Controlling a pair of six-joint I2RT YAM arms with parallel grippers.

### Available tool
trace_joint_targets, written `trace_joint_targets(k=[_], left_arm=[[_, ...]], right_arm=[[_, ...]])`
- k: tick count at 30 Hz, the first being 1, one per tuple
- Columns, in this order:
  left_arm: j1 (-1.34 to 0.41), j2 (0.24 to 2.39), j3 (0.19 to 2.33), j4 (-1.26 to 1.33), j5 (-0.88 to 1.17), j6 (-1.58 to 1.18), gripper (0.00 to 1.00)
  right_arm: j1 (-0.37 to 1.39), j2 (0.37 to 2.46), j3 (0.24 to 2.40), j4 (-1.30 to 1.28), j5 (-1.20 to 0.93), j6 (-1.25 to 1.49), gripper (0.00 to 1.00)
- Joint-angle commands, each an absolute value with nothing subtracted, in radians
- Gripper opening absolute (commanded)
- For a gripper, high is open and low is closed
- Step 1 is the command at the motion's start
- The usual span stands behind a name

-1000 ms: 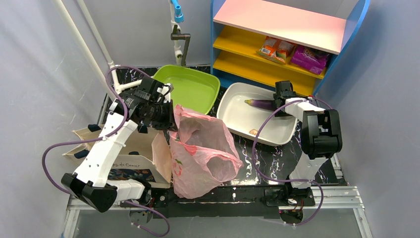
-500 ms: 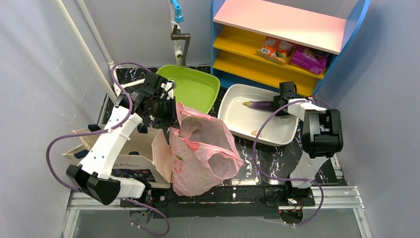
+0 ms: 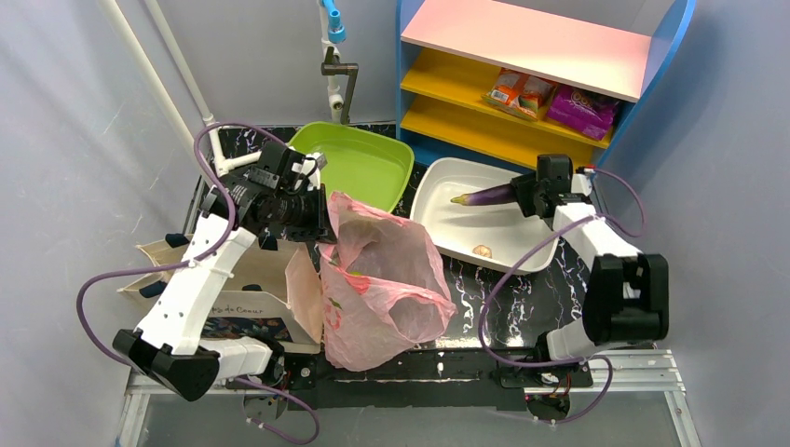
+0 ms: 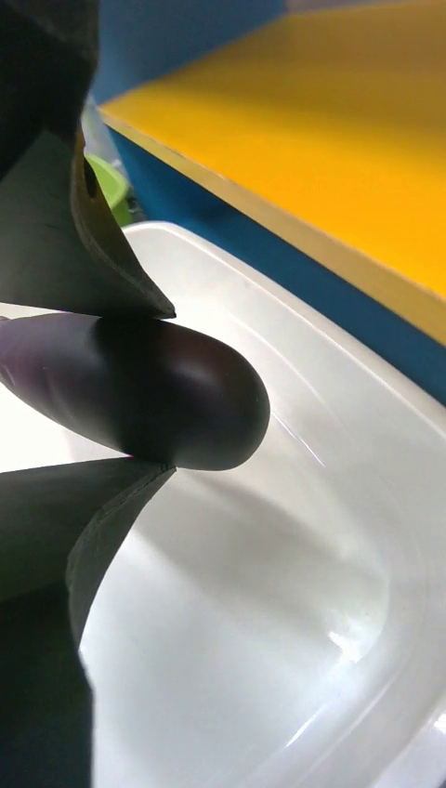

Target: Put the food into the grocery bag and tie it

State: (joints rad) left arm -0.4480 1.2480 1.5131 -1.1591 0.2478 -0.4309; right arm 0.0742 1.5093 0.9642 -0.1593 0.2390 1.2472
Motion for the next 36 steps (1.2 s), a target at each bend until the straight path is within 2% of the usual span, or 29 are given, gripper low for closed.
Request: trace_joint_targets(k=[1,12,20,28,30,36], left_arm=[[-0.445,1.189,1.480,-1.142,0.293,-0.434,0.00],[-0.445,1.133,1.422,-1.108,0.345,-0.459,0.00],[-0.445,1.105,1.406,-1.104,0.358,-0.479,0.00],[-0.445,1.087,1.378,-1.092,0.385,-0.507,0.00],[-0.445,1.080,1.375,-1.087,0.395,-0.519,0.00],[-0.445,1.035,1.357,-1.093,0.410,-0.539,0.00]], right_arm=[[0.076,1.371,0.900,-0.152,0.185,1.175,0.14],[0.093,1.022,0.809,-0.180,0.033,0.988,0.11],[0.103,0.824,0.924,-0.242,-0.093,0.792,0.10],[0.123,0.765,1.099,-0.286,-0.286,0.658,0.09],[0.197,0.757,1.158,-0.299,-0.338,0.604,0.09],[0.701,0.810,1.223,-0.236,-0.199,0.462,0.10]])
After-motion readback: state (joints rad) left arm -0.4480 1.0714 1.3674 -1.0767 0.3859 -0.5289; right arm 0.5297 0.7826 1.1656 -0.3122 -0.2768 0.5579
